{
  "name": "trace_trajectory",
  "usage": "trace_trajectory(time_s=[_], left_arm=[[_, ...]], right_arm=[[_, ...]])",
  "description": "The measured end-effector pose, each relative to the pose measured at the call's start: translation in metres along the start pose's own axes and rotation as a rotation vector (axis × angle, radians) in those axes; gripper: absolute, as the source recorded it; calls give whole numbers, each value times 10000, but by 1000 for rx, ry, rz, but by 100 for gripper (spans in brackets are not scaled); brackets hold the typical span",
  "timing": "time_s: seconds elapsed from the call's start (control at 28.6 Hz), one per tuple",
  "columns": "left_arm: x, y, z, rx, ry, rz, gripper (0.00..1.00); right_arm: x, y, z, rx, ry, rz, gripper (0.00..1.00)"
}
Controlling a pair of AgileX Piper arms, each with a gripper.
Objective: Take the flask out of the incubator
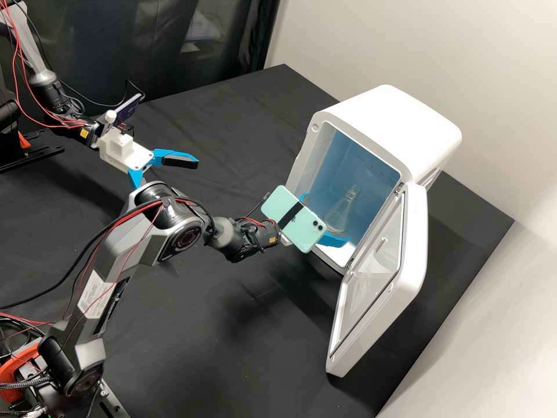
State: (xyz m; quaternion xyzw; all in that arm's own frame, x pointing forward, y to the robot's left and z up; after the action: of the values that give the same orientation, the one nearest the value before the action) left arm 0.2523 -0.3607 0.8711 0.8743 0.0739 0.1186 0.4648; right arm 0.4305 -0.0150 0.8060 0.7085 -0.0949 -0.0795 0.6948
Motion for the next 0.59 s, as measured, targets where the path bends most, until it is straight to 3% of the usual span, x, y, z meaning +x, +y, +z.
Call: trace_trajectory(time_s=[0.17,0.31,0.45,0.59], left_arm=[[0,0,0,0,0,0,100],[0,0,0,0,0,0,100],[-2,6,1,0,0,2,100],[-10,35,8,2,-3,15,100]], right_arm=[[173,-48,-16,-10,-29,2,100],[279,-141,-15,-55,-37,-32,100],[350,-178,11,-63,-55,-48,100],[423,-177,-13,-56,-49,-42,100]])
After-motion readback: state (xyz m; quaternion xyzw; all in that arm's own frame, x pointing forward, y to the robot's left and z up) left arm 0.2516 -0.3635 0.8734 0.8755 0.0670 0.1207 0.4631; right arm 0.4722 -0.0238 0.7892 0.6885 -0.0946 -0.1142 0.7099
